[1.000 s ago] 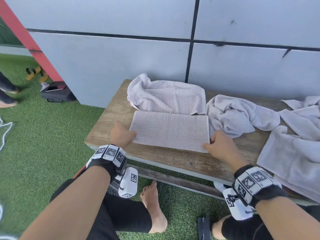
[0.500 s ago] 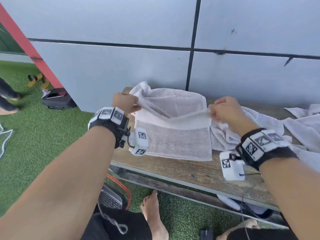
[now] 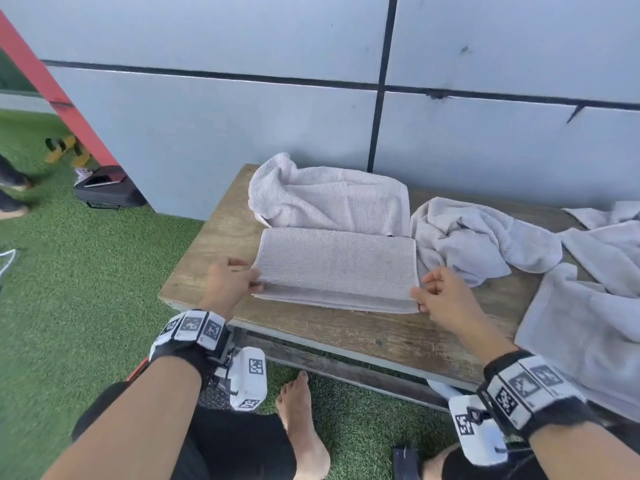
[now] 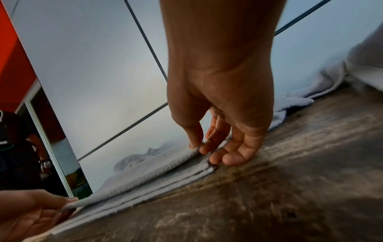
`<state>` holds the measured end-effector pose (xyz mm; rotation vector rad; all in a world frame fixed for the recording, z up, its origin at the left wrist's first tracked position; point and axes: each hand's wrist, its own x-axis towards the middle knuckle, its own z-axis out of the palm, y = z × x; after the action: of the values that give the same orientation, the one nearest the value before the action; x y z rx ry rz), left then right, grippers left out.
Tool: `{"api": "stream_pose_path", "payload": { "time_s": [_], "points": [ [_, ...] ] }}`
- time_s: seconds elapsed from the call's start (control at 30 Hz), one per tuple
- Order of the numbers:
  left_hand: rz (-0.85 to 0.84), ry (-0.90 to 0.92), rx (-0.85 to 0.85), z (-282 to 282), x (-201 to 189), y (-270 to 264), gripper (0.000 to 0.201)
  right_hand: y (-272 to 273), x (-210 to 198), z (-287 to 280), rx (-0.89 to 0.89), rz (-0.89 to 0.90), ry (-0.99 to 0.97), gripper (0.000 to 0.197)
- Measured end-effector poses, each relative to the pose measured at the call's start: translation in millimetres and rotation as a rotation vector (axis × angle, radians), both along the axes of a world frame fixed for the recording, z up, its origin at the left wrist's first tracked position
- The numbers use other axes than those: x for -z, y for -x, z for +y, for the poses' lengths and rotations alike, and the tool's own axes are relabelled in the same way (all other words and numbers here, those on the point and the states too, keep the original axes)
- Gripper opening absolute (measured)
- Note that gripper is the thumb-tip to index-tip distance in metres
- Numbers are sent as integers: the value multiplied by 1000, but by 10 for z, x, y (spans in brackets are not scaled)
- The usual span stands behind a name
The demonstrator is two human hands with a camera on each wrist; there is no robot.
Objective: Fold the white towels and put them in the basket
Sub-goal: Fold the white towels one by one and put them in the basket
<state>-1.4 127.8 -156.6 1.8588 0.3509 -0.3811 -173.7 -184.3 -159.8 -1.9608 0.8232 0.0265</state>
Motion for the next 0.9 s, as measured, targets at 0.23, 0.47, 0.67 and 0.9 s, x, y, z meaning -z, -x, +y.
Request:
{"api": "stream_pose_path", "payload": {
  "time_s": [0.23,0.47,0.67,0.9],
  "points": [
    [-9,-29,-8,-26,-39,-32,26,44,2,26,-37,18,42,19],
    [-162,-305,111,-41,22,91,19,126,13,64,-81,32,106,21],
    [-282,-447,181,-46,57,167,15,93,36,135,-105,15,218,19],
    [-418,-680,292,-195,104,121,36,-23,-132,282,-141,79,745,31]
  ]
}}
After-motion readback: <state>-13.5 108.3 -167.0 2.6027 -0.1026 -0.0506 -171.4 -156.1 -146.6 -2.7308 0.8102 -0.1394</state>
